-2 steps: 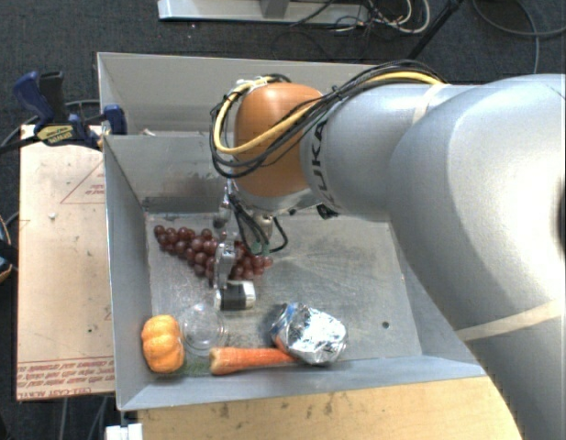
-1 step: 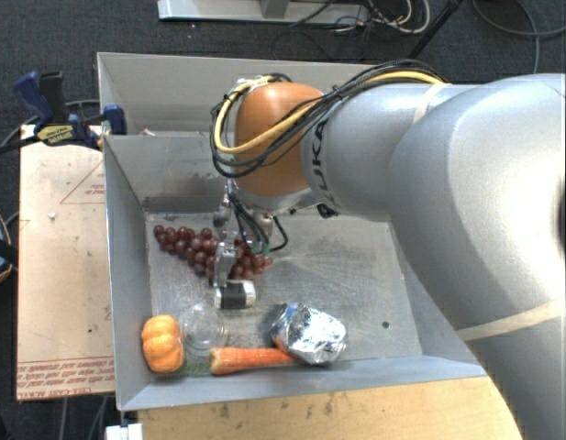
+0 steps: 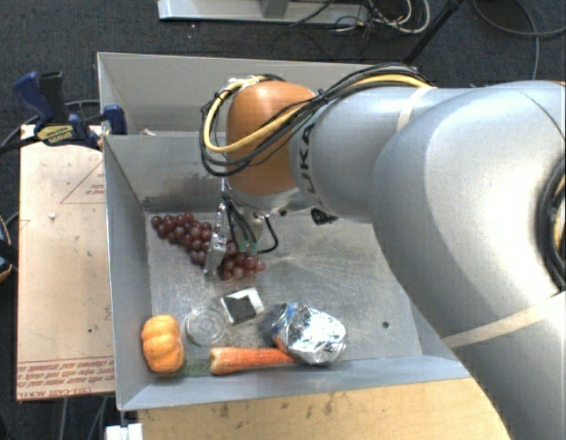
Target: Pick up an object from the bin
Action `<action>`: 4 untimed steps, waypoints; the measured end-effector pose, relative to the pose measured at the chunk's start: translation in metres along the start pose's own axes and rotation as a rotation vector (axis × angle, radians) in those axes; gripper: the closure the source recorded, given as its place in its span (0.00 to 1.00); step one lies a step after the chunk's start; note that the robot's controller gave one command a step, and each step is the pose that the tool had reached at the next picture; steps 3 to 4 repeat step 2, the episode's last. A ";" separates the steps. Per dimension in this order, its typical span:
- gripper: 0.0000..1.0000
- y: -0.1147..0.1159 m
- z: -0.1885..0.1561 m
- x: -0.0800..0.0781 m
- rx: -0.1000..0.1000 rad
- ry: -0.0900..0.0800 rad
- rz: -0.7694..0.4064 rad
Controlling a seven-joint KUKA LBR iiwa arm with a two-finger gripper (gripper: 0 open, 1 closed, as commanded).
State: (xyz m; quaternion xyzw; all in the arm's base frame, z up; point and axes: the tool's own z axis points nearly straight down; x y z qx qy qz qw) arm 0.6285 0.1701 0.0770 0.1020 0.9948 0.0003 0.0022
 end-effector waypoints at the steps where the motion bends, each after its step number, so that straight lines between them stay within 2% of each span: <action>1: 1.00 0.000 0.000 0.000 0.000 0.000 0.002; 4: 1.00 0.000 -0.002 0.000 0.001 0.002 0.002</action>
Offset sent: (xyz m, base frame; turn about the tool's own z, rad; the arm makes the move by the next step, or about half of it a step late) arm 0.0000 0.0000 0.0289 0.0000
